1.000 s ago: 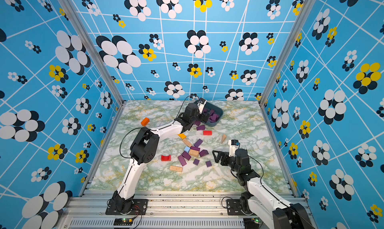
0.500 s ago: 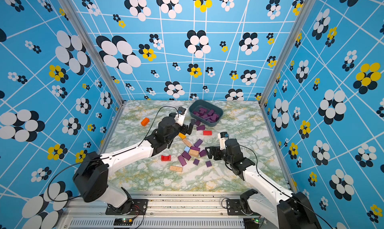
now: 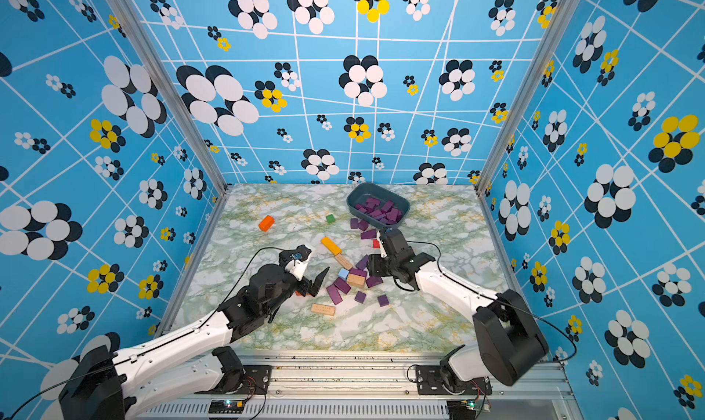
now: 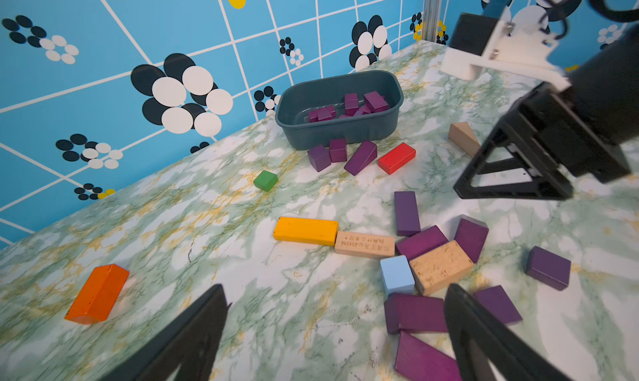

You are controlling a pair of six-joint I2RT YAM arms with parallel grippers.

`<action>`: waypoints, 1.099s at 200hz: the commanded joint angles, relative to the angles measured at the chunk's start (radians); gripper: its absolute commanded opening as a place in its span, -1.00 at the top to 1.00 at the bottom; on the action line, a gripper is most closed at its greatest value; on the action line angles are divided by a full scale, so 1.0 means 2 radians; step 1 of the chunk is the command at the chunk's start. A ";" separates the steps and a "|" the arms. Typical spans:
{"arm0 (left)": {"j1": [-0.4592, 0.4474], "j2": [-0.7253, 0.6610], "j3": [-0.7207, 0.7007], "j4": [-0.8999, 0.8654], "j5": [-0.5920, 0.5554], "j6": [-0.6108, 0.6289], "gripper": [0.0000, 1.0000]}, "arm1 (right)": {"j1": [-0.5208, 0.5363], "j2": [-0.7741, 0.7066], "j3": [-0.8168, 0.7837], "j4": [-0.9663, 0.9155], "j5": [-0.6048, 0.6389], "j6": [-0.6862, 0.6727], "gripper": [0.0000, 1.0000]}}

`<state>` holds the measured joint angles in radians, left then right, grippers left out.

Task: Pick purple bricks into the storage bin
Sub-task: Pick up the building block from the center of the board.

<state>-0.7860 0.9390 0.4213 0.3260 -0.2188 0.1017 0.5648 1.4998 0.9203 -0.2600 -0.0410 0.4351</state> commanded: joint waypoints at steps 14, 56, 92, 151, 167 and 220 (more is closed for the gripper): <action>-0.002 -0.043 -0.064 0.080 -0.018 -0.015 -0.99 | 0.020 0.095 0.108 -0.128 0.056 0.029 -0.15; -0.002 -0.049 -0.075 0.074 -0.053 -0.039 -0.99 | 0.024 0.178 0.169 -0.152 0.076 0.066 0.00; -0.003 -0.058 -0.085 0.082 -0.077 -0.055 -0.99 | 0.027 0.206 0.184 -0.134 0.082 0.099 0.09; -0.002 -0.064 -0.090 0.085 -0.081 -0.070 -0.99 | 0.027 0.234 0.218 -0.135 0.084 0.117 0.12; -0.002 -0.063 -0.091 0.085 -0.081 -0.072 -0.99 | 0.027 0.240 0.225 -0.136 0.085 0.119 0.12; -0.002 -0.053 -0.091 0.088 -0.084 -0.076 -0.99 | 0.027 0.266 0.250 -0.153 0.090 0.122 0.09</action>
<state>-0.7868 0.8284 0.2504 0.4759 -0.3683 -0.0353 0.6132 1.9965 1.3926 -0.5175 0.1078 0.6640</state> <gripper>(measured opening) 0.994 0.454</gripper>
